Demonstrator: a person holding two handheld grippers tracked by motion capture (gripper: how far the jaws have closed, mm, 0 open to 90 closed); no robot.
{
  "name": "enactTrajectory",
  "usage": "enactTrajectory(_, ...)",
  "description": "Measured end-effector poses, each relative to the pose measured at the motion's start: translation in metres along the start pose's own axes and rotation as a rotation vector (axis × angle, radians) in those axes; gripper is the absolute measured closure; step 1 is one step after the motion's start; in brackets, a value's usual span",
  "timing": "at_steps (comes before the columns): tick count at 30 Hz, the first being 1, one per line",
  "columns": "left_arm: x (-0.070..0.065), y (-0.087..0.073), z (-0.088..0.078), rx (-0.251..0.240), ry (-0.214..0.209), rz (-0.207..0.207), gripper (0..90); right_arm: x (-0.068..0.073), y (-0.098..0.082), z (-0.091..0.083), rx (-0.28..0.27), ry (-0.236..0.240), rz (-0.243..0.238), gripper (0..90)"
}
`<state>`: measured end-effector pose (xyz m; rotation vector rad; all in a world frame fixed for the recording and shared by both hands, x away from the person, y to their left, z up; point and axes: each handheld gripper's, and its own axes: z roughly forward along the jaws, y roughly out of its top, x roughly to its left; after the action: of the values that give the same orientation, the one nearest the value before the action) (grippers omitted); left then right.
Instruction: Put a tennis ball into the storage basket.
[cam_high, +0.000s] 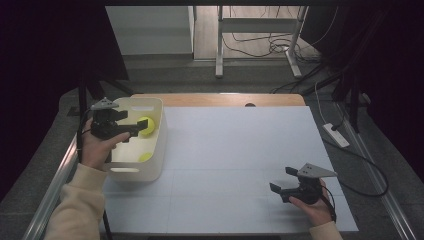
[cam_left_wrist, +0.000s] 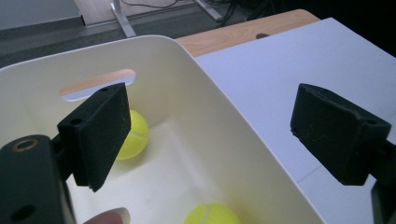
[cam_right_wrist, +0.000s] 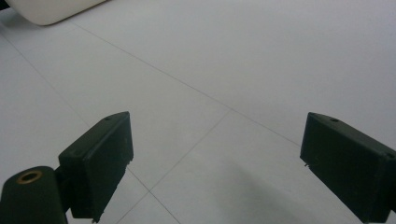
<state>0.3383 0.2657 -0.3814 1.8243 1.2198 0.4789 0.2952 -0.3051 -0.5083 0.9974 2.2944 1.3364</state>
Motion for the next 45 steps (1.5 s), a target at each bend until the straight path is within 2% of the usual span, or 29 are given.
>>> enactTrajectory(8, -0.011, -0.01, -0.008, -0.039, -0.047, 0.013, 13.6, 0.0, 0.001, 0.0, -0.003, 0.002, -0.005, 9.3)
enactTrajectory(13, -0.016, -0.015, -0.009, -0.047, -0.074, 0.014, 13.6, -0.001, 0.001, 0.001, -0.002, 0.0, -0.004, 9.3)
enactTrajectory(24, -0.034, -0.03, -0.009, -0.057, -0.124, 0.045, 13.7, 0.0, 0.0, 0.0, 0.0, -0.001, -0.003, 9.4)
enactTrajectory(42, -0.074, -0.054, -0.003, -0.084, -0.234, 0.126, 13.9, 0.001, 0.002, 0.003, 0.005, 0.002, -0.012, 9.4)
enactTrajectory(45, -0.082, -0.058, -0.001, -0.083, -0.265, 0.148, 13.9, 0.001, 0.002, 0.002, 0.005, 0.0, -0.01, 9.4)
